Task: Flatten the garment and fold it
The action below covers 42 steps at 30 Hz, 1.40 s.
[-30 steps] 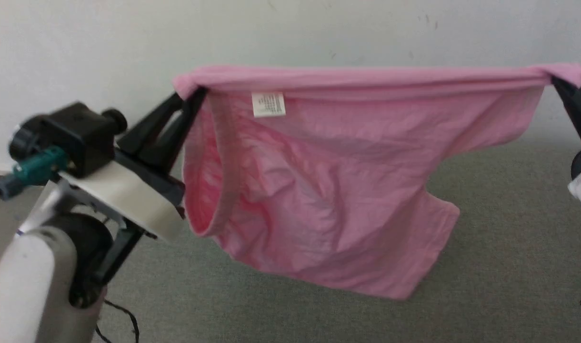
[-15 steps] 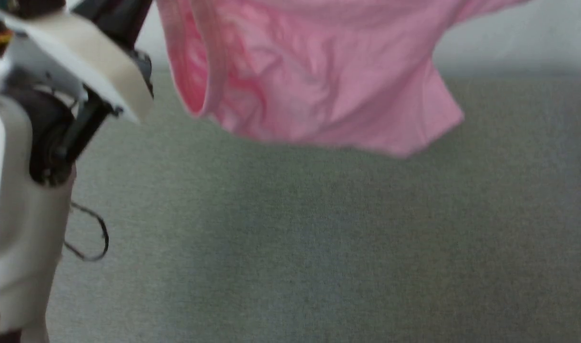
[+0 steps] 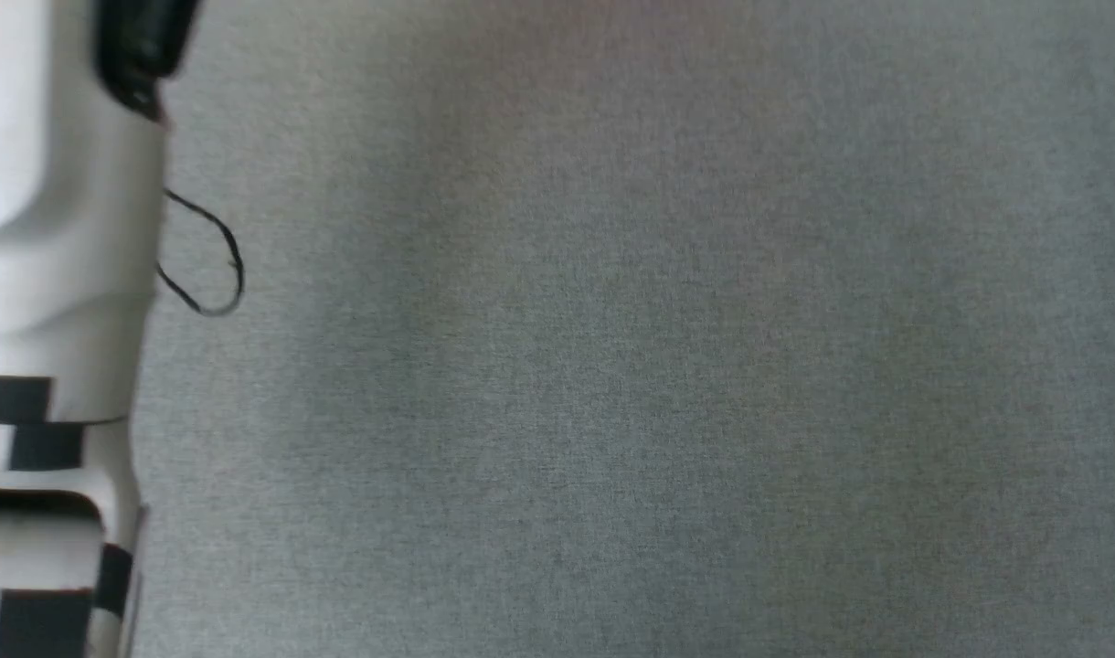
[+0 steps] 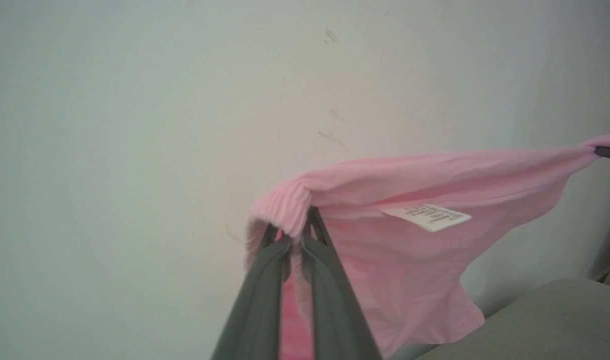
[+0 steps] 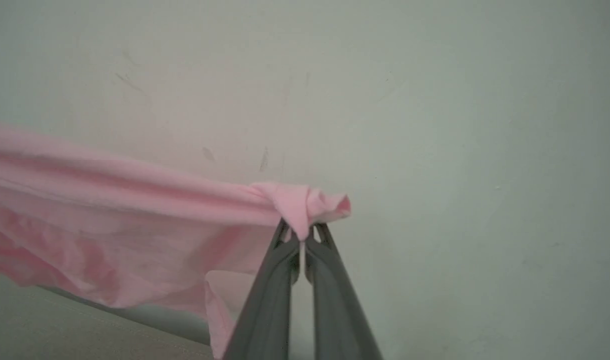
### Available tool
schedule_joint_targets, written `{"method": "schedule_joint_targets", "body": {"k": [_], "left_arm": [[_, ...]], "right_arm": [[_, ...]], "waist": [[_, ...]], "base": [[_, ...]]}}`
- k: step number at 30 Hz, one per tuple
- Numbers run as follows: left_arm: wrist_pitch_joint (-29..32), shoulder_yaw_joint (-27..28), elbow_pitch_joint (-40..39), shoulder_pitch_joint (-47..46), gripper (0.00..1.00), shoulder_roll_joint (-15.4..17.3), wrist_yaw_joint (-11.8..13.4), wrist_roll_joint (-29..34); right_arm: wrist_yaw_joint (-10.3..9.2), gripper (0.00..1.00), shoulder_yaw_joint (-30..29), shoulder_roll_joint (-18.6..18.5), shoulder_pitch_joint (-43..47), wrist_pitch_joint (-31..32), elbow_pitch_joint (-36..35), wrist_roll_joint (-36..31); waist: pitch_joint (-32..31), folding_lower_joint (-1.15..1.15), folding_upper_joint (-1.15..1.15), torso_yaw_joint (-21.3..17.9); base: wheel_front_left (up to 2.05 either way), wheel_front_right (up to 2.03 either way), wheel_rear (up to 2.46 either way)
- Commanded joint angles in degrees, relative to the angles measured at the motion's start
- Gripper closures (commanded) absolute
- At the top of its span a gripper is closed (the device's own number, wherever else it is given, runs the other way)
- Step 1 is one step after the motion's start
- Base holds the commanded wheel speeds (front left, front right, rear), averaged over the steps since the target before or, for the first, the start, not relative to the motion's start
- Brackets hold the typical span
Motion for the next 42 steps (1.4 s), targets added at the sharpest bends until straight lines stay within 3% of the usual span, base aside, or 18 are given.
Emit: {"method": "schedule_joint_targets", "body": {"k": [1, 9, 16, 21, 29, 36, 42], "left_arm": [[-1.61, -0.71, 2.28, 0.66, 1.0, -0.54, -0.11, 0.36], [-6.1, -9.33, 11.2, 13.27, 1.0, -3.43, -0.35, -1.36], [-7.47, -17.99, 10.83, 28.99, 1.0, -1.49, -0.37, -6.48], [-8.23, -20.25, 7.01, 38.62, 1.0, 0.94, -0.37, -8.88], [-6.72, -22.46, -3.06, 52.38, 1.0, 3.19, 2.19, -10.65], [-3.58, -25.02, -13.16, 63.71, 1.0, 5.41, 5.3, -12.22], [-0.76, -27.22, -18.95, 70.18, 1.0, 6.57, 6.73, -13.7]], "right_arm": [[-0.13, 1.0, 0.65, 0.4, 1.1, -1.29, 1.81, -0.11], [-0.13, 1.0, 7.27, -0.68, 12.37, -3.04, 8.68, 3.88], [-0.13, 1.0, 13.86, -6.81, 26.12, 4.52, 8.8, 11.82], [-0.13, 1.0, 15.36, -11.79, 33.76, 10.02, 5.73, 16.36], [-0.13, 1.0, 12.71, -17.85, 46.95, 18.73, -0.45, 20.95], [-0.13, 1.0, 5.87, -21.37, 61.9, 29.54, -8.52, 22.57], [-0.13, 1.0, -1.69, -21.32, 71.54, 36.9, -16.15, 21.3]], "waist": [[2.33, -0.02, 0.0, -0.91], [-1.06, -0.02, 0.0, 0.94], [-8.13, -0.02, 0.0, 1.36], [-12.96, -0.02, 0.0, 1.14], [-19.83, -0.02, 0.0, 2.15], [-23.92, -0.02, 0.0, 3.05], [-24.96, -0.02, 0.0, 3.24]], "base": [[0.0, 0.0, 0.0], [0.0, 0.0, 0.0], [0.0, 0.0, 0.0], [0.0, 0.0, 0.0], [0.0, 0.0, 0.0], [0.0, 0.0, 0.0], [0.0, 0.0, 0.0]]}}
